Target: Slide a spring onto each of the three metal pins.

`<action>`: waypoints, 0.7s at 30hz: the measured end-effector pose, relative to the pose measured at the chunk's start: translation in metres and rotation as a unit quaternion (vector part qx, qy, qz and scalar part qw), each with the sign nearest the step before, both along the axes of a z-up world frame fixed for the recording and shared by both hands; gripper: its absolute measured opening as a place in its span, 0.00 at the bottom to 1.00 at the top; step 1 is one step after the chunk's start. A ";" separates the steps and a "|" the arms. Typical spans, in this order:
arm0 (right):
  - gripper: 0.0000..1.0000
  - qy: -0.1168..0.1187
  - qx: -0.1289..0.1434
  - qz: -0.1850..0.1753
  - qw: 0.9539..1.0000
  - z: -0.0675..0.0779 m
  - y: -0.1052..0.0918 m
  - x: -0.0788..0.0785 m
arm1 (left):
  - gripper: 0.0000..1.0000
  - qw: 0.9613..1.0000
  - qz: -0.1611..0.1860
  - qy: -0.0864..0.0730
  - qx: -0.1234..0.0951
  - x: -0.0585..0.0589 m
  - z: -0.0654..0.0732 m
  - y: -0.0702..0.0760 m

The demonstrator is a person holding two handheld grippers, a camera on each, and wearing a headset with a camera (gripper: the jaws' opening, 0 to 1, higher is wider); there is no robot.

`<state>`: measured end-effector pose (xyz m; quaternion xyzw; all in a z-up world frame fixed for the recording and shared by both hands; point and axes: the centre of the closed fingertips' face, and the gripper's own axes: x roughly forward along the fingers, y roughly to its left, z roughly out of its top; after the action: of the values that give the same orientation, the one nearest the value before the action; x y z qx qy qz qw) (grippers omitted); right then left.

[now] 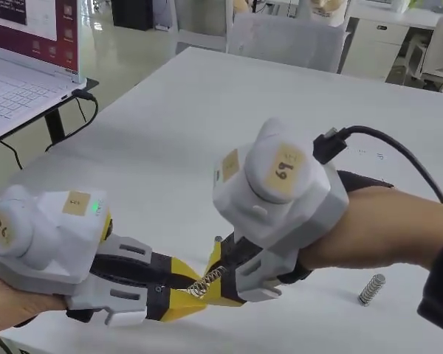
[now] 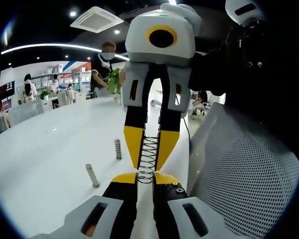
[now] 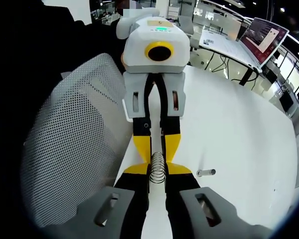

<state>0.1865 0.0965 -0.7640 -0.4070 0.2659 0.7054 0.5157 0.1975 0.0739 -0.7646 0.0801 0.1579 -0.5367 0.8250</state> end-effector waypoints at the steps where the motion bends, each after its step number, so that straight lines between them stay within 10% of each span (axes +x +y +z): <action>1: 0.09 0.000 0.000 0.000 1.000 0.000 0.000 0.000 | 0.03 1.000 0.000 0.000 0.000 0.000 0.000 0.000; 21: 0.09 -0.008 -0.009 0.003 1.000 0.000 0.001 -0.001 | 0.03 1.000 -0.004 0.009 -0.006 0.001 -0.004 -0.003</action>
<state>0.1851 0.0974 -0.7640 -0.4180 0.2673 0.7013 0.5119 0.1981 0.0706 -0.7687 0.0713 0.1621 -0.5412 0.8220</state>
